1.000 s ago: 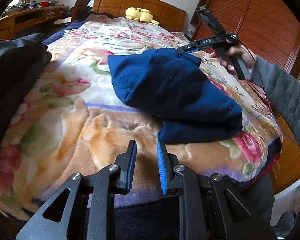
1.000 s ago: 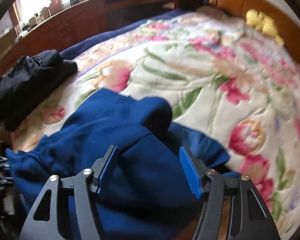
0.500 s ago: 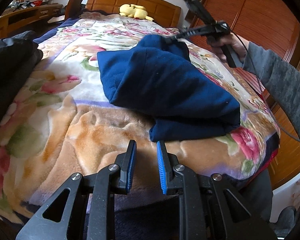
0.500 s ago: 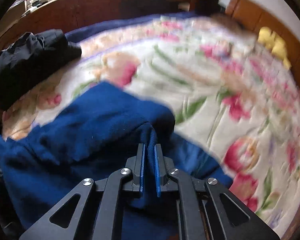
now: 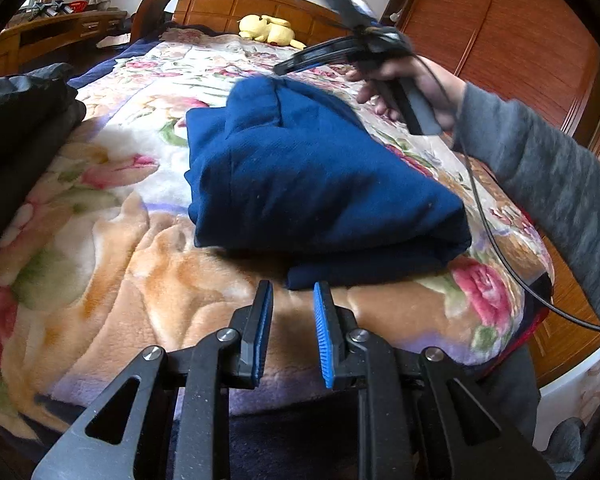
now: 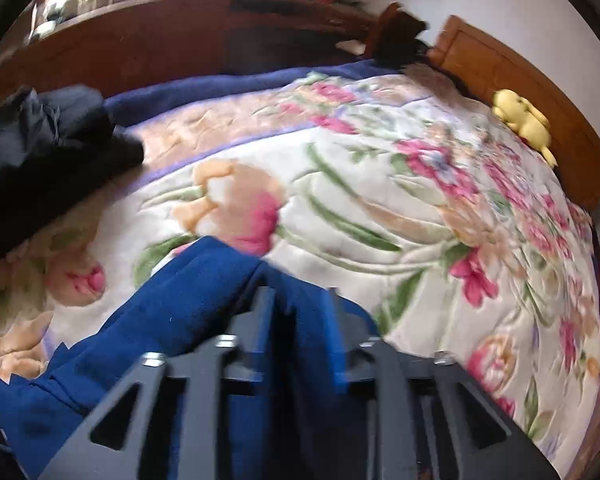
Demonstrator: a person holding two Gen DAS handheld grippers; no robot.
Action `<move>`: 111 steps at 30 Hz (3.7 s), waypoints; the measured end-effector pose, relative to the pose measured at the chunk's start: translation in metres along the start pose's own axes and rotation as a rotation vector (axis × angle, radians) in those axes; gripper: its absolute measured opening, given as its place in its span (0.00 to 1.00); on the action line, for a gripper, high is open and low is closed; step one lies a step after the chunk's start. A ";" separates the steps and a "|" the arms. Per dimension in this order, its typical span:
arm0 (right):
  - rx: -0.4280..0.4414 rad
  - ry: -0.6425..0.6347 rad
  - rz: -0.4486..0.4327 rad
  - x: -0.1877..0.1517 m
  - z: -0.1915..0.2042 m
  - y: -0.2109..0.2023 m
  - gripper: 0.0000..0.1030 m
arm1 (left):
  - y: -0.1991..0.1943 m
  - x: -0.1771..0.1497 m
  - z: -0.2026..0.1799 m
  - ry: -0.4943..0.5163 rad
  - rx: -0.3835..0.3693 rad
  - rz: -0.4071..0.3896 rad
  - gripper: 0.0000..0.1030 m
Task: Fold large clothes
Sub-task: 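Grasp the folded navy jacket bundle with the right gripper, then lift the jacket bundle with the right gripper and carry it off the bed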
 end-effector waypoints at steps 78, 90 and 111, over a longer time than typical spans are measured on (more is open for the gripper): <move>0.049 0.247 -0.372 0.037 -0.006 -0.103 0.11 | -0.132 0.132 0.062 0.200 0.224 -0.357 0.02; 0.199 0.139 -0.459 0.142 0.136 -0.089 0.11 | -0.272 0.157 0.190 0.211 0.557 -0.455 0.02; 0.275 0.029 -0.282 0.058 0.235 -0.036 0.59 | -0.303 0.061 0.276 -0.065 0.701 -0.322 0.04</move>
Point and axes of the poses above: each gripper's, at about its wrist camera, not at the fingertips, and y roughly the way its jaws point, z to its left, x to its top, the point moved 7 cm from there along y, roughly the way its jaws point, and after that the axes turned 8 degrees about -z, right-handed, at the moved point
